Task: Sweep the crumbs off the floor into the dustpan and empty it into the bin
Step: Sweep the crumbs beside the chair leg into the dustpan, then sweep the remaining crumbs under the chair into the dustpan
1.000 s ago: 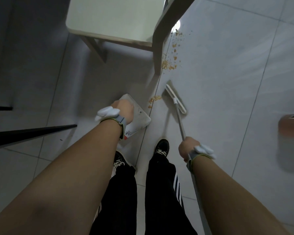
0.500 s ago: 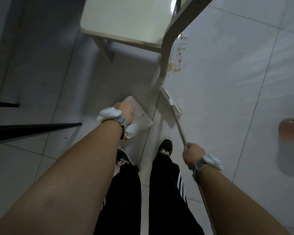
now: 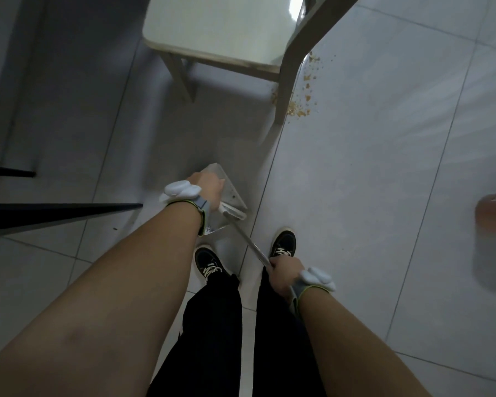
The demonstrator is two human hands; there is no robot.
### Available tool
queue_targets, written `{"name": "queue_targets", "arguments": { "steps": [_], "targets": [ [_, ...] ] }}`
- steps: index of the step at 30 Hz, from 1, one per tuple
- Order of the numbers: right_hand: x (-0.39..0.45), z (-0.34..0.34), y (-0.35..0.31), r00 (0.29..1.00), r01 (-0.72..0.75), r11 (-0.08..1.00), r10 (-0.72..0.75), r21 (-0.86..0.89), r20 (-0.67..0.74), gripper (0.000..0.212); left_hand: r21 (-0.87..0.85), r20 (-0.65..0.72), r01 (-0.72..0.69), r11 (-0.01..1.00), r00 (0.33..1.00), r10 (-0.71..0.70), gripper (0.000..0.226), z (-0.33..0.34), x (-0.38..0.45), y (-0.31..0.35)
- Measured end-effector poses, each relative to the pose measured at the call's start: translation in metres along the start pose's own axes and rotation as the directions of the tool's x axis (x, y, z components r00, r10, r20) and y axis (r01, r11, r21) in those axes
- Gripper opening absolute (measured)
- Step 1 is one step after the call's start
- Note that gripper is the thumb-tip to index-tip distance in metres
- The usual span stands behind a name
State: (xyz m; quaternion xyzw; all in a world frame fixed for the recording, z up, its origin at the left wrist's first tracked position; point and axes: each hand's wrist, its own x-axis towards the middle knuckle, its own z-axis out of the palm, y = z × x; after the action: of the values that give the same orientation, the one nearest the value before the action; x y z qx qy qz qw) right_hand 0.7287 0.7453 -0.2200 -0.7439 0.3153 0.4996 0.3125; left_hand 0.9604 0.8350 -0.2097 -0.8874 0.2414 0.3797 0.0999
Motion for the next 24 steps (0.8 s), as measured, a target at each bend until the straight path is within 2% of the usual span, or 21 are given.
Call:
{"name": "queue_targets", "arguments": {
  "steps": [3,8,12,16,18,21,24],
  "targets": [
    [-0.010,-0.010,0.015,0.997,-0.001,1.000,0.002,0.015,-0.071,0.031,0.040,-0.004,-0.034,0.999,0.999,0.034,0.040,-0.001,-0.009,0.008],
    [-0.029,-0.052,0.056,0.983,-0.058,0.971,0.095,0.230,-0.155,0.029,0.004,-0.002,-0.012,1.000,1.000,0.012,0.059,-0.004,-0.020,0.032],
    [-0.035,-0.091,0.074,0.965,-0.120,0.920,0.197,0.374,-0.176,0.028,-0.010,0.008,-0.024,1.000,1.000,0.024,0.053,-0.022,-0.031,0.070],
    [-0.051,-0.129,0.108,0.935,-0.092,0.834,0.261,0.545,-0.241,0.022,-0.106,0.009,0.001,0.994,1.000,0.000,0.050,-0.054,-0.050,0.116],
    [-0.056,-0.140,0.129,0.918,-0.114,0.779,0.319,0.616,-0.234,0.021,-0.148,-0.020,0.014,0.989,1.000,-0.017,0.052,-0.066,-0.055,0.129],
    [-0.075,-0.162,0.175,0.876,-0.215,0.626,0.463,0.750,-0.136,0.036,-0.212,-0.042,0.008,0.977,0.999,-0.017,0.054,-0.098,-0.071,0.166],
    [-0.104,-0.186,0.205,0.834,-0.280,0.651,0.529,0.706,-0.158,0.034,-0.312,-0.064,-0.054,0.949,0.997,0.035,0.059,-0.130,-0.087,0.205]
  ]
}}
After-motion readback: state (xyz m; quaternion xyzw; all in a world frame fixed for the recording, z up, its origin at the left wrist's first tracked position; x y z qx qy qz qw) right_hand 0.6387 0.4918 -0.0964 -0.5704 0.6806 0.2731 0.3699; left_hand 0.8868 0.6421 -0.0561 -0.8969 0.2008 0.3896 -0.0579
